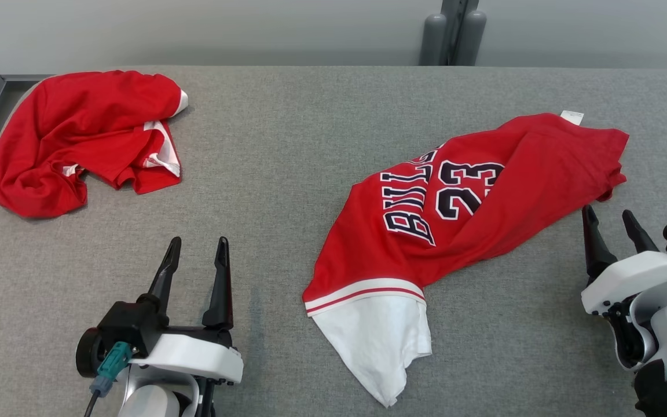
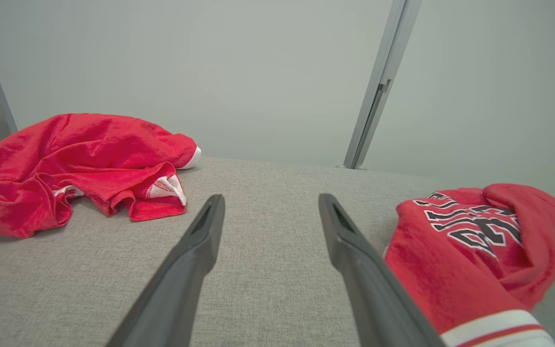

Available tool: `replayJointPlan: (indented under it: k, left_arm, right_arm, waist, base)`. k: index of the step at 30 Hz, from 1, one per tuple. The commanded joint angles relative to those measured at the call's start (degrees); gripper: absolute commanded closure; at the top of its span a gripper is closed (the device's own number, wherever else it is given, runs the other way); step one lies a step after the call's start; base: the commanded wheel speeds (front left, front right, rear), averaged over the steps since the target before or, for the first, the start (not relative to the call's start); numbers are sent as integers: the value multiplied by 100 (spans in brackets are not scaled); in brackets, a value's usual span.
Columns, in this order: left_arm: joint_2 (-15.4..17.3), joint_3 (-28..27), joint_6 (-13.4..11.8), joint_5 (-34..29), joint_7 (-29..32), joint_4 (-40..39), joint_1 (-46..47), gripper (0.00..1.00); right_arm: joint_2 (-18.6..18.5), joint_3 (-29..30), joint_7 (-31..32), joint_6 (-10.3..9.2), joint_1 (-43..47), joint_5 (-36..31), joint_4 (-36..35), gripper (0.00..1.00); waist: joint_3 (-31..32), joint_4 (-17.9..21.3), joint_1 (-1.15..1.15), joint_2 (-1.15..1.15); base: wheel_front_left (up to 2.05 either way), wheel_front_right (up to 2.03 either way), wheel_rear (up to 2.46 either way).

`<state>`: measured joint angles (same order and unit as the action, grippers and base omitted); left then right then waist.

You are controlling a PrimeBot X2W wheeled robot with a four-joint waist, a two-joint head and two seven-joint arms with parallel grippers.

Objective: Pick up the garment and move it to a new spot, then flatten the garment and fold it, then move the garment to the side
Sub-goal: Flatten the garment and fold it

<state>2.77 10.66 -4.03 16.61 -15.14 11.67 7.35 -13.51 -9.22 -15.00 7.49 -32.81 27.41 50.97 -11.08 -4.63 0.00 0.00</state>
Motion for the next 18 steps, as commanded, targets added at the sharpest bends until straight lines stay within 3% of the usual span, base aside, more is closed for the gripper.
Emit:
replayJointPlan:
  k: [1,8,18]
  left_arm:
    - [22,-30,34,-50,0,-21,-45,0]
    - [22,-35,51,-140,0,-31,1,0]
    - [22,-28,68,-172,0,-2,43,0]
  right_arm:
    - [20,77,-26,1,131,110,0,0]
    - [143,161,76,1,-38,1035,141,0]
    - [-121,-155,207,1,-262,1736,382,0]
  waist:
    - [-7,-33,0,0]
    - [-203,-198,0,0]
    - [-303,-340,0,0]
  base:
    - [0,0,0]
    - [0,0,0]
    - [0,0,0]
